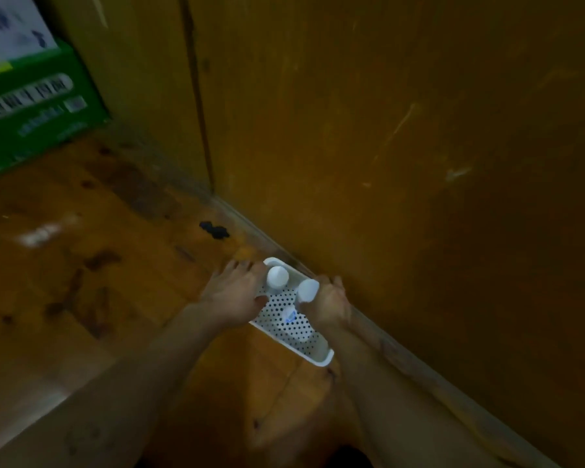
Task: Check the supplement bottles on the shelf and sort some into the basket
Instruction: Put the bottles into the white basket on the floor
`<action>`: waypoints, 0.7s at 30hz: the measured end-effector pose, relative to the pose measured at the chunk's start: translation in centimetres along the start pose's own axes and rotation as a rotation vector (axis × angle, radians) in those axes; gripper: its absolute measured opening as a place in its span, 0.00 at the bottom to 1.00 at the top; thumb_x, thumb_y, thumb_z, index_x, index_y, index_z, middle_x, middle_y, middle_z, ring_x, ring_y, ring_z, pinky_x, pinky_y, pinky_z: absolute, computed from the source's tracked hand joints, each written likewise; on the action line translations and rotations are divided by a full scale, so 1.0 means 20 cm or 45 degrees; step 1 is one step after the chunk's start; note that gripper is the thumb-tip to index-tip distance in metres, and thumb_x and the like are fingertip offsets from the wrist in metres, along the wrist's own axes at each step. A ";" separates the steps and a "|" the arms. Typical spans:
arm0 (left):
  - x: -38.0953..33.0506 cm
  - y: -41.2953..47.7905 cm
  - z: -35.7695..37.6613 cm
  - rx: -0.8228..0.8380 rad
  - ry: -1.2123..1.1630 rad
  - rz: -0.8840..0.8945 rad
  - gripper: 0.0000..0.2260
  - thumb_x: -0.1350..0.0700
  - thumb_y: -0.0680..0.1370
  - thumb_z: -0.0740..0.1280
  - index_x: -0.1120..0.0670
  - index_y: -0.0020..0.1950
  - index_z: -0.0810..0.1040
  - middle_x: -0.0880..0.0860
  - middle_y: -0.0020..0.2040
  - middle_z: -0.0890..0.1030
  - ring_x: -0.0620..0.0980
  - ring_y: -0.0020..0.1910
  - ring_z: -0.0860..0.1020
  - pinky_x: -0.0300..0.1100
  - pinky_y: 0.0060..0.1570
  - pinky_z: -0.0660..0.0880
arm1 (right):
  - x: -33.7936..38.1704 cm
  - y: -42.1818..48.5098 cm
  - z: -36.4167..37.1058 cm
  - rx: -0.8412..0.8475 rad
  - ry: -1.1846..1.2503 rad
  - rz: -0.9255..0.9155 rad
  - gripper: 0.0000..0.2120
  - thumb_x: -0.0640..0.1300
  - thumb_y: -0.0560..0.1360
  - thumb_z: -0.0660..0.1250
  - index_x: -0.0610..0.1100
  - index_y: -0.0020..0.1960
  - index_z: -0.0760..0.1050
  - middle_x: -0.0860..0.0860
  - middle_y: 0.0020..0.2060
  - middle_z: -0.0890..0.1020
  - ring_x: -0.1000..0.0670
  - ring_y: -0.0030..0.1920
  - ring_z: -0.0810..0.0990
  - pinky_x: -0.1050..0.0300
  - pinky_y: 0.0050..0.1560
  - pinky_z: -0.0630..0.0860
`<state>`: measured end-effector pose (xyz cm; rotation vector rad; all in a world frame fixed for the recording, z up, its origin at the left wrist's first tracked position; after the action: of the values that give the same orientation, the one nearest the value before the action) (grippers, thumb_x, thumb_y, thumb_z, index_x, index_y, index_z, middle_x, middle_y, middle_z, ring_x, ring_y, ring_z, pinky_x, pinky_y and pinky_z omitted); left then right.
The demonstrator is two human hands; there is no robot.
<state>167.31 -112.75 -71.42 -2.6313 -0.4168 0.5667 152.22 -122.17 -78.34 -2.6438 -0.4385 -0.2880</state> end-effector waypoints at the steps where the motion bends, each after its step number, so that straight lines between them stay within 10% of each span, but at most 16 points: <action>1: 0.03 0.05 0.07 -0.003 0.012 0.013 0.24 0.45 0.80 0.62 0.50 0.73 0.60 0.54 0.70 0.67 0.58 0.69 0.63 0.53 0.65 0.65 | -0.03 0.06 0.06 -0.003 -0.022 0.009 0.24 0.54 0.70 0.72 0.47 0.63 0.70 0.47 0.61 0.73 0.45 0.64 0.70 0.54 0.61 0.70; 21: 0.06 0.21 0.34 -0.082 0.173 0.101 0.23 0.45 0.80 0.62 0.51 0.72 0.62 0.55 0.69 0.69 0.58 0.69 0.64 0.57 0.66 0.63 | -0.08 0.22 0.40 -0.186 -0.040 -0.122 0.17 0.43 0.76 0.67 0.41 0.63 0.72 0.43 0.62 0.72 0.41 0.64 0.70 0.47 0.58 0.72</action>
<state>166.20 -113.64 -79.45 -2.7381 -0.2947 0.4015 153.24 -122.61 -87.52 -2.7769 -0.5762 -0.3199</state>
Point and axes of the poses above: each hand's wrist, its own y-axis towards the middle knuckle, its own z-axis out of the palm, x = y × z, the point moved 10 cm from there along y, towards the middle knuckle
